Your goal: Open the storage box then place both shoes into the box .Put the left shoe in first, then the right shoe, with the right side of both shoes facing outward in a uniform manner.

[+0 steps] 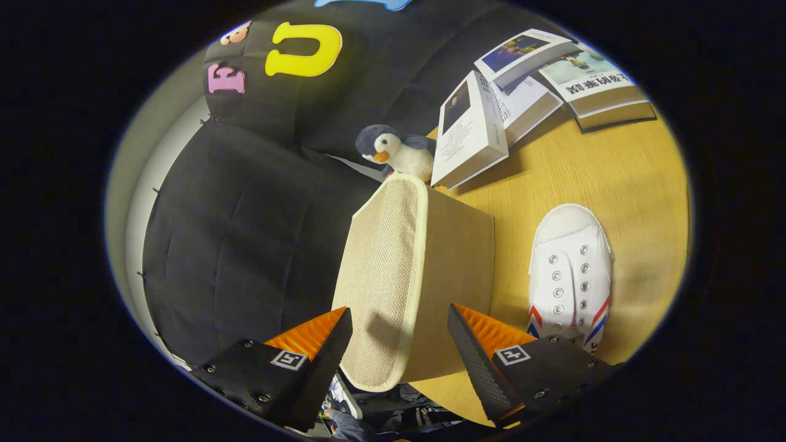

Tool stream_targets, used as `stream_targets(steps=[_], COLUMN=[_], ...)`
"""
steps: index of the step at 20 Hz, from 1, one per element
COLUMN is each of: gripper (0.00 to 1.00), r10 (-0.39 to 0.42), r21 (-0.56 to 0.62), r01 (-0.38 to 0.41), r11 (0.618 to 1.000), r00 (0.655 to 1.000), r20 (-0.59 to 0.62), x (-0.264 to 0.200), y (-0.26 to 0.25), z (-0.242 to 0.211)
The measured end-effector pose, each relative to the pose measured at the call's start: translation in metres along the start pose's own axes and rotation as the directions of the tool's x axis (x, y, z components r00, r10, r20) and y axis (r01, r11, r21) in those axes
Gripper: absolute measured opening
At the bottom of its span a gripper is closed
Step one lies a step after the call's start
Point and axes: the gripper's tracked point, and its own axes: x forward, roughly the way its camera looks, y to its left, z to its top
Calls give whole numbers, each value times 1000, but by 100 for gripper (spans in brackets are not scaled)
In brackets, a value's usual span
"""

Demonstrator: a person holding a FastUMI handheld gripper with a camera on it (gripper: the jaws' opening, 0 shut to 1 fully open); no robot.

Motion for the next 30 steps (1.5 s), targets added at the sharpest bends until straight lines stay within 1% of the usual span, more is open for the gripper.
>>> stream_targets(steps=[2,3,4,6,7,8,9,10,11,16,19,22,27,30], gripper=[95,91,85,67,48,44,30,20,7,6,6,6,7,7], r10=[-9,-2,0,12,10,7,15,27,42,79,96,109,97,135], r21=[24,36,52,95,98,97,106,127,137,103,97,56,-52,-78], r01=[9,2,1,-11,-8,-5,-14,-26,-42,-78,-96,-110,-96,-135], r11=[1000,999,999,995,995,995,994,992,990,992,991,992,994,988], r00=[1000,1000,1000,1000,1000,1000,1000,1000,999,997,995,994,995,991], r20=[-20,-16,-16,-17,-18,-17,-8,-2,-3,-5,10,17,14,-7], x=[5,6,6,8,4,2,0,-2,-4,-12,-16,-20,-9,7], y=[0,3,5,13,14,14,15,20,24,45,69,102,151,188], z=[-4,-2,-2,0,2,4,8,9,10,12,18,22,26,24])
